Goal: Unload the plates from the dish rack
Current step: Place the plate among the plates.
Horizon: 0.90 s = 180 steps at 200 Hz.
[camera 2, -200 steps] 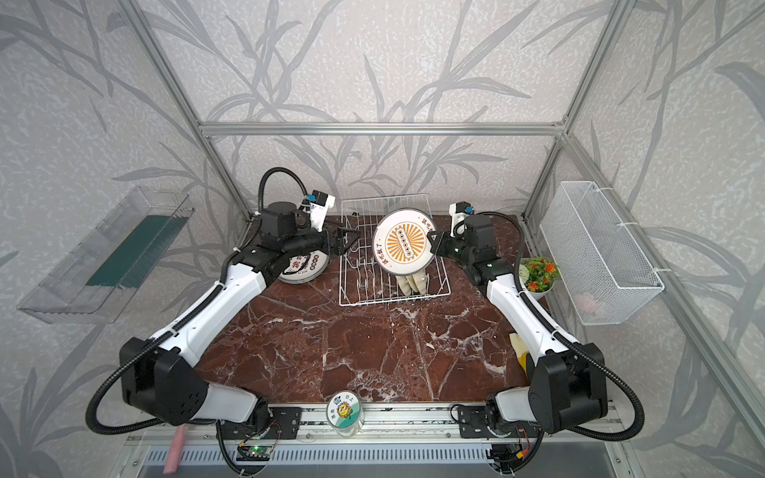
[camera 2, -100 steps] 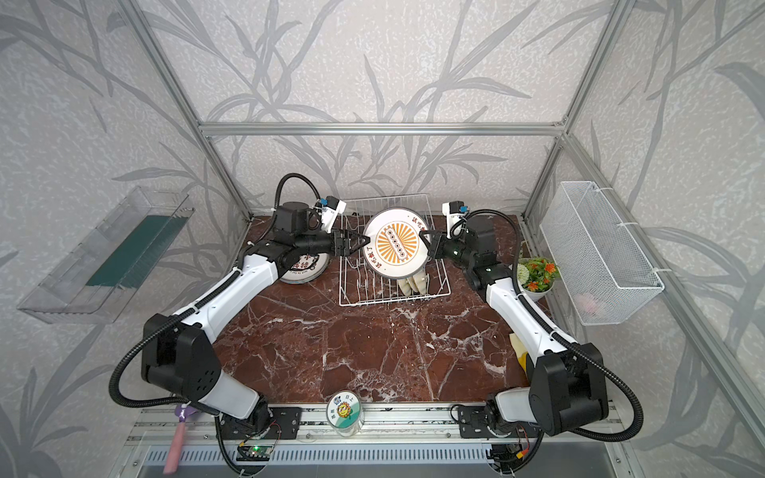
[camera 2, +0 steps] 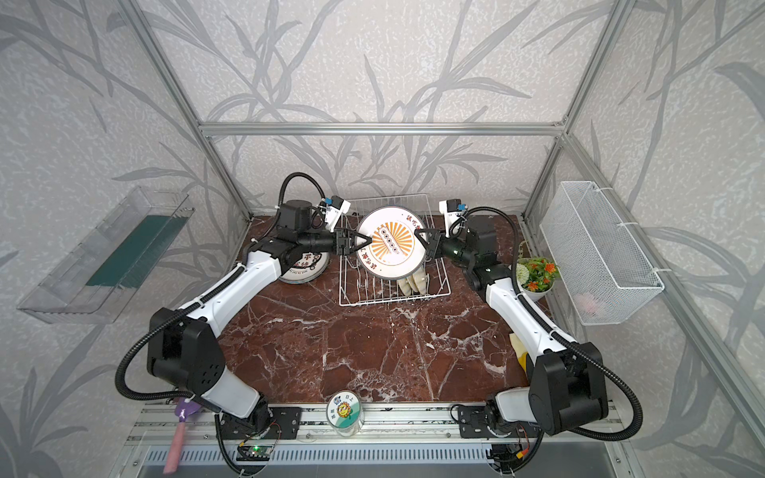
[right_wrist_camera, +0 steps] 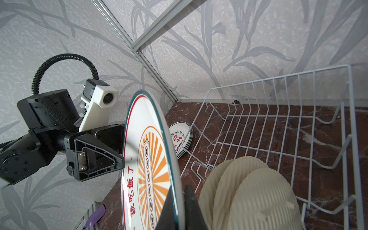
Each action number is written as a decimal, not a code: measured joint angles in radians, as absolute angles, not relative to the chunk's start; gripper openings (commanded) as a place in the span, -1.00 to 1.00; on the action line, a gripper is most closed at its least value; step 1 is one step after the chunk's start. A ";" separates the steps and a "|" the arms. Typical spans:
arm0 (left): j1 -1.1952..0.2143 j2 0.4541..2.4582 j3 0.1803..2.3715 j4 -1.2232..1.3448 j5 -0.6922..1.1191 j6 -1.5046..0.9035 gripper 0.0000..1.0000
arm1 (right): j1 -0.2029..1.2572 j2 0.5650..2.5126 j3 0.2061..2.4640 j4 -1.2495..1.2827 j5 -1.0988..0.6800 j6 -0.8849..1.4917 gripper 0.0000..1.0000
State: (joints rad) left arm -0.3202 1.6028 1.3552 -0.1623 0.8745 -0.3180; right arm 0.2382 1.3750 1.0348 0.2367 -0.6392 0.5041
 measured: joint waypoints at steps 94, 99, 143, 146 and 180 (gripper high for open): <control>-0.321 1.607 1.355 -0.160 0.896 -0.318 -0.43 | 0.238 1.395 1.034 0.244 -0.660 0.513 -1.00; -0.321 1.607 1.355 -0.160 0.897 -0.318 -0.42 | 0.238 1.395 1.034 0.244 -0.660 0.513 -1.00; -0.321 1.612 1.355 -0.162 0.906 -0.318 -0.38 | 0.238 1.396 1.034 0.252 -0.664 0.513 -1.00; -0.321 1.612 1.355 -0.162 0.907 -0.318 -0.37 | 0.238 1.396 1.034 0.254 -0.664 0.513 -1.00; -0.321 1.613 1.355 -0.164 0.910 -0.318 -0.43 | 0.238 1.398 1.028 0.267 -0.664 0.516 -1.00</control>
State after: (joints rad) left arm -0.3206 1.6135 1.3552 -0.1638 0.9100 -0.3180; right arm 0.2382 1.3983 1.0283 0.2668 -0.6643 0.5163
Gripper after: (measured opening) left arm 0.311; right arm 0.088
